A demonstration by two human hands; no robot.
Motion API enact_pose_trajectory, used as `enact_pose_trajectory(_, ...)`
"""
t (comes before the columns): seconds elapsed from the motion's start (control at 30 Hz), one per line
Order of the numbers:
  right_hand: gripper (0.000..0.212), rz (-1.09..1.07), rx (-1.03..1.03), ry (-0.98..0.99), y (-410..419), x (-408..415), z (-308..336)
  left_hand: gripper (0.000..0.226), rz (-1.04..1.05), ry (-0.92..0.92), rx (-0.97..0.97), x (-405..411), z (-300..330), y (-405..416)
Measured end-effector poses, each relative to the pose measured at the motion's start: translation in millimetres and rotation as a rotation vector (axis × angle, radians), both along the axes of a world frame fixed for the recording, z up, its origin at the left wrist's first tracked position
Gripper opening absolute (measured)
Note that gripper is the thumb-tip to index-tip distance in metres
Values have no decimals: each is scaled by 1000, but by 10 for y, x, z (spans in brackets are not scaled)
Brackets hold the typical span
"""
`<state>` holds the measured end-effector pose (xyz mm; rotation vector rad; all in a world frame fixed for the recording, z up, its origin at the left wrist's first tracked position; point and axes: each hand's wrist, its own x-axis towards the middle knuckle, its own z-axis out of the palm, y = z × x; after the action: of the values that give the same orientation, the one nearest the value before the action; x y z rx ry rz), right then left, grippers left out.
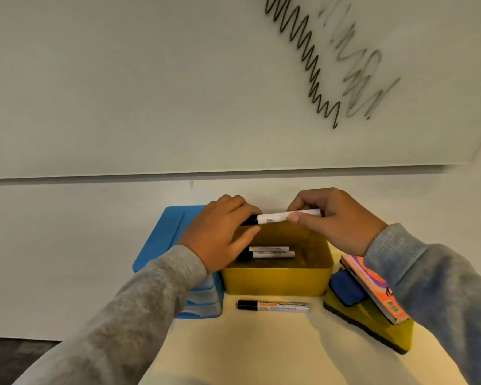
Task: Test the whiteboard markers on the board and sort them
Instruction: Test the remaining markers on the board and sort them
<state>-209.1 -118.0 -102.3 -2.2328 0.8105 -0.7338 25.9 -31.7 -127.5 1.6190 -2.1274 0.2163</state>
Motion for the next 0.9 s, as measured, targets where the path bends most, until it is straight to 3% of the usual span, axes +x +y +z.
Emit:
enact_pose_trajectory(0.23,8,-49,435,-617,105,-56,300,40,11,72,-69,-245,329,19)
enact_pose_trajectory(0.4,16,-42,586,-809,256,-36,510,39,21,151,-57,-441,686,102)
enact_pose_trajectory(0.6,30,-47,481,-781,403,48,863,34,-19,162,-35,-725,1134,183)
enact_pose_trajectory(0.9,29,41,270,-924,500,-117,1507,42,-112,491,-90,-1138,1663,436)
